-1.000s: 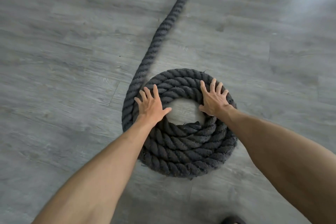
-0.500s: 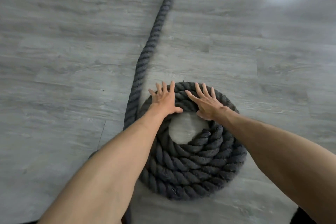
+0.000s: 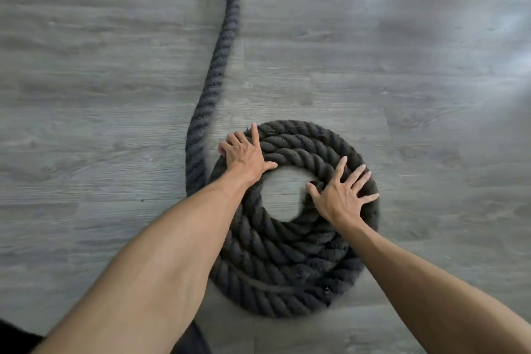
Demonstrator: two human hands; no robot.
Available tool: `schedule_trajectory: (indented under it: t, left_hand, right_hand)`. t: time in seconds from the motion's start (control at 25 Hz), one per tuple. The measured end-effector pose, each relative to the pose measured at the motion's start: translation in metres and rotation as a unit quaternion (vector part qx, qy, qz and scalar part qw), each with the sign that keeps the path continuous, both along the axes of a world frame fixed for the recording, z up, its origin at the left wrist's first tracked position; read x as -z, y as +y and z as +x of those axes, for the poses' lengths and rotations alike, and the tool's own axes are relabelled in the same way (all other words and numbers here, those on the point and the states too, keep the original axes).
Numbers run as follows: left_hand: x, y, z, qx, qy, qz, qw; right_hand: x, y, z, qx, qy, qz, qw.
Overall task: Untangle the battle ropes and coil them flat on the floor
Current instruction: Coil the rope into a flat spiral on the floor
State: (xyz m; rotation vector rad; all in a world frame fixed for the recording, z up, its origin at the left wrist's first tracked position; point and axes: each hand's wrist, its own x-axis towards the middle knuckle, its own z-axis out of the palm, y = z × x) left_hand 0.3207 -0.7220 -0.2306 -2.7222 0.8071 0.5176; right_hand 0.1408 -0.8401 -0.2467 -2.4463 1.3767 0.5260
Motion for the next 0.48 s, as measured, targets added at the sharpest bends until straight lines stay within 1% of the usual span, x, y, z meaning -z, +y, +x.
schedule_trajectory:
  t: [0.08, 0.16, 0.24, 0.36, 0.48]
  left_hand:
    - [0.001, 0.012, 0.022, -0.04, 0.008, 0.016, 0.999]
    - [-0.003, 0.028, 0.047, -0.078, 0.045, 0.023, 0.996]
    - [-0.003, 0.046, 0.079, -0.114, 0.043, 0.037, 0.992]
    - [-0.012, 0.066, 0.104, -0.17, 0.091, 0.029, 0.981]
    - [-0.019, 0.07, 0.123, -0.221, 0.089, 0.025, 0.971]
  right_hand:
    - [-0.006, 0.009, 0.026, 0.056, 0.022, 0.023, 0.998]
    - [-0.017, 0.018, 0.049, 0.129, 0.055, 0.066, 0.988]
    - [-0.024, 0.026, 0.08, 0.151, 0.068, 0.096, 0.981]
    - [-0.024, 0.023, 0.125, 0.126, 0.058, 0.119, 0.983]
    - [-0.01, 0.014, 0.16, 0.064, 0.067, 0.11, 0.99]
